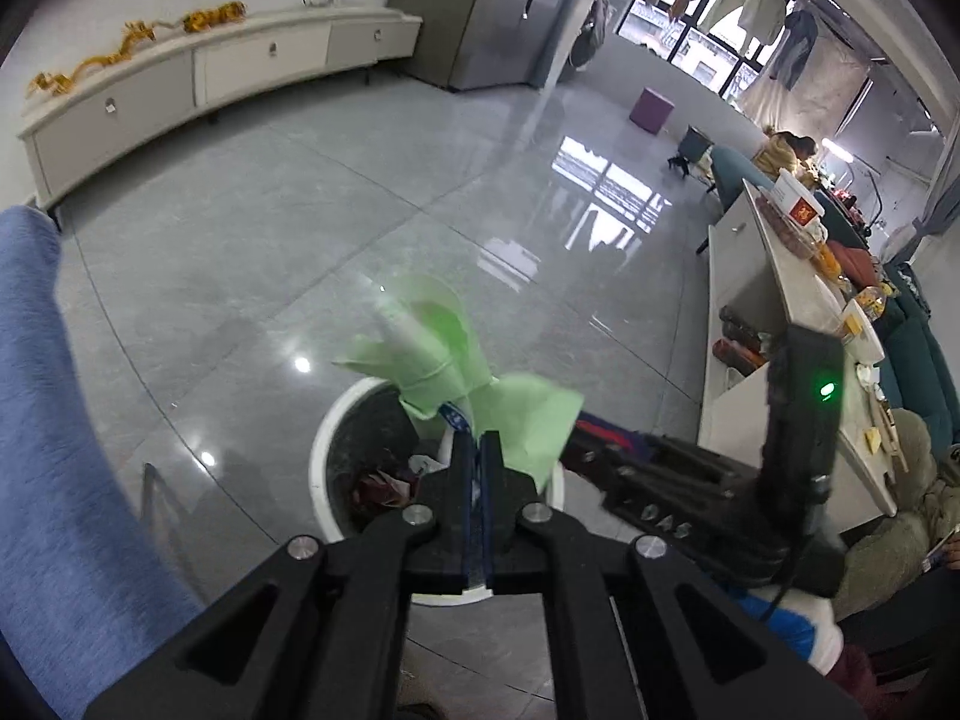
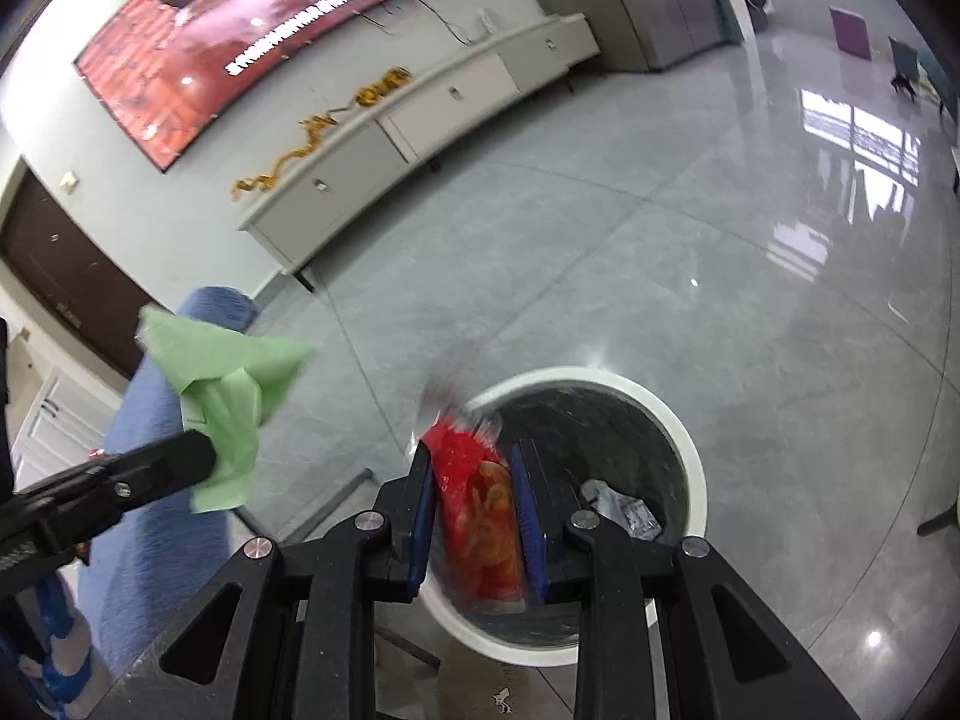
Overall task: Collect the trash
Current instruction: 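Carry both items over the bin and open both tools to drop them, then move both tools back over the rug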
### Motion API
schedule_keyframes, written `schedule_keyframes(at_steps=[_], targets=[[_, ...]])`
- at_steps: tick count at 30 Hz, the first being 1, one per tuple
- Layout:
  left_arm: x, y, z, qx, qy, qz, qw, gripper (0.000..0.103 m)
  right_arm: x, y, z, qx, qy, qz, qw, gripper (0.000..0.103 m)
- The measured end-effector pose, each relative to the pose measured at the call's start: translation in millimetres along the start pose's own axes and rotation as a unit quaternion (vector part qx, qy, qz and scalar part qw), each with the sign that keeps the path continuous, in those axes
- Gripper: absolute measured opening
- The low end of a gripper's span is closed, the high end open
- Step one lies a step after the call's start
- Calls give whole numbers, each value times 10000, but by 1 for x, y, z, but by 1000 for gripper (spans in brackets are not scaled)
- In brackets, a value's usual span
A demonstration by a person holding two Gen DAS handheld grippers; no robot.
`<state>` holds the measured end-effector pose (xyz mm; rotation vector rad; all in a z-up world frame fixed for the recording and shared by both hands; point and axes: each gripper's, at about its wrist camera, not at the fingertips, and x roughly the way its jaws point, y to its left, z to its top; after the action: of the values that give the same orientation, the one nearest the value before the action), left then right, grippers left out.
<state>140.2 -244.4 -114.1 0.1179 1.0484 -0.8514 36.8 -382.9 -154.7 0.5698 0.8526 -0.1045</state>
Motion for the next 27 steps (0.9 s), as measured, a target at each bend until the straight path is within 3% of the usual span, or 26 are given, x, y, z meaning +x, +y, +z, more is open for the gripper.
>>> schedule_keyframes(at_steps=[1,6,12,19,20,22,23,27], targets=[[5,1,2,-34,77,-44,10000,3,2,-4,-1,33,26,-106,9999,36],[21,1,6,-94,236,-196,9995,4,-1,-17,-7,173,62,-237,9995,44],[21,-4,1,-139,270,-154,9994,4,-17,-27,-10,328,-22,-289,9990,46],[-18,-8,-14,-87,50,71,9999,5,-49,-18,-13,251,-251,-286,9990,47],[-21,-10,-14,-90,36,69,9999,7,-53,-16,-13,237,-285,-292,9989,47],[-33,-14,-18,-105,-54,41,9999,31,-66,-12,-14,191,-396,-294,9986,47],[-39,-17,-19,-109,-130,57,9998,51,-75,-9,-14,159,-462,-301,9984,47],[-69,-28,-26,-10,-471,124,9988,53,-102,0,-14,4,-693,-338,9970,47]])
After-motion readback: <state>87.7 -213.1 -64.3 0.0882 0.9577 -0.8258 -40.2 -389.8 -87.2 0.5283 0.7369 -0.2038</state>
